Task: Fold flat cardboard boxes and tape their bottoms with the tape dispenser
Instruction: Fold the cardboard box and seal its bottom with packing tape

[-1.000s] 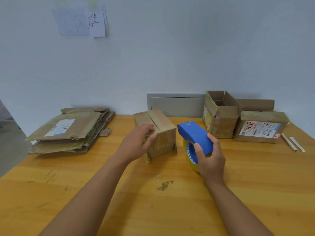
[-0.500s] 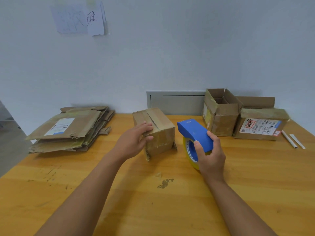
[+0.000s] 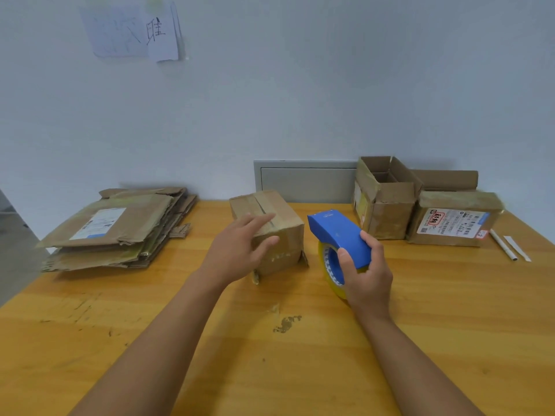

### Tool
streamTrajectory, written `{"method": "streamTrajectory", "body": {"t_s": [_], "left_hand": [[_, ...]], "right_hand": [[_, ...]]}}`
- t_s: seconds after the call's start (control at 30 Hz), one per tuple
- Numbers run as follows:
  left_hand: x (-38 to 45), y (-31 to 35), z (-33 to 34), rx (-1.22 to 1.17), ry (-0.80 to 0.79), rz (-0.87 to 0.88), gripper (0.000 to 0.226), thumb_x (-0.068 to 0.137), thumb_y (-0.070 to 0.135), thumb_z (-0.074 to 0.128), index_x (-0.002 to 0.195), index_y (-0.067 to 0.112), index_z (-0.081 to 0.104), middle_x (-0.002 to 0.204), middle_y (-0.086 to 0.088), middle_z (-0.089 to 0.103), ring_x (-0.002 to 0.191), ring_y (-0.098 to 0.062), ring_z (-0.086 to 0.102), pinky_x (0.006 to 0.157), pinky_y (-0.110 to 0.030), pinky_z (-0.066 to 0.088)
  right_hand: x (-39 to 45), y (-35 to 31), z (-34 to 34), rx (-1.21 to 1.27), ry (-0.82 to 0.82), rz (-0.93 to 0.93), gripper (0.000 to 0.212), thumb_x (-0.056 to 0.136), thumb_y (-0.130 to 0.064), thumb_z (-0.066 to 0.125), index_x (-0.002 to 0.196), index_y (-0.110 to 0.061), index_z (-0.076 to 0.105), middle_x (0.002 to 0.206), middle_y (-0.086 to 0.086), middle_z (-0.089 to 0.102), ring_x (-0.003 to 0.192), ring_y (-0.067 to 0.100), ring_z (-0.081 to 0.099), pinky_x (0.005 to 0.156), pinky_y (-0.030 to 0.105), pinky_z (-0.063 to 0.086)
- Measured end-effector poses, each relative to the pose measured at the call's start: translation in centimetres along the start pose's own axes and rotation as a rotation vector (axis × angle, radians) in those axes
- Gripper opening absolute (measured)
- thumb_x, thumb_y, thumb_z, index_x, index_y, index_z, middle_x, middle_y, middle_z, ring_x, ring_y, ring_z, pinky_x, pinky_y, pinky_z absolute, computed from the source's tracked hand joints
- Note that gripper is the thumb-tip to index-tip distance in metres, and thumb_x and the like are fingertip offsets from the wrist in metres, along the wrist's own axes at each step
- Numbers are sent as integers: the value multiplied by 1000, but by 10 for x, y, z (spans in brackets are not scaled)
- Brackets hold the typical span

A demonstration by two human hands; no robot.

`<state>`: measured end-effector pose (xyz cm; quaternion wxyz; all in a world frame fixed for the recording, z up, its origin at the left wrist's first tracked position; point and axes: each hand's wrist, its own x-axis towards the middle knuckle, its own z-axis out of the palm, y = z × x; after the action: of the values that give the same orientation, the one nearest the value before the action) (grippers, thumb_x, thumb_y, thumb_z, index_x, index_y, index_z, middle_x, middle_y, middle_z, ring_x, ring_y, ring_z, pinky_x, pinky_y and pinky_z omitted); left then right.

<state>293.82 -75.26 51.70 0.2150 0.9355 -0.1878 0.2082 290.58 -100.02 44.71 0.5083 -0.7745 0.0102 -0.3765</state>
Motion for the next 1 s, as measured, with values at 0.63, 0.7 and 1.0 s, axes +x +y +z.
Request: {"method": "streamTrajectory", "body": {"t_s": [0.63, 0.7, 1.0], "left_hand": [[35, 42, 35, 279, 126, 35, 29, 102, 40, 48, 101, 20, 69, 107, 4, 65, 97, -21, 57, 76, -31, 39], [35, 42, 36, 271, 147, 33, 29, 100, 43, 50, 98, 20, 68, 103, 4, 64, 94, -20, 57, 73, -30, 40], [35, 51, 42, 379, 137, -12, 42, 93, 58, 53, 105, 18, 60, 110, 0, 62, 99, -23, 58, 81, -35, 46]], "right_hand": [[-1, 0, -2, -11, -15, -1, 59, 86, -52, 57, 136, -22, 49, 116, -5, 55, 96, 16, 58, 70, 25, 50], [-1, 0, -1, -14, -14, 5, 58, 86, -49, 59, 136, -21, 50, 118, -3, 56, 98, 17, 58, 72, 28, 52], [-1, 0, -1, -17, -12, 3, 56, 87, -48, 59, 136, -22, 49, 120, -3, 57, 99, 17, 59, 71, 28, 53]]}}
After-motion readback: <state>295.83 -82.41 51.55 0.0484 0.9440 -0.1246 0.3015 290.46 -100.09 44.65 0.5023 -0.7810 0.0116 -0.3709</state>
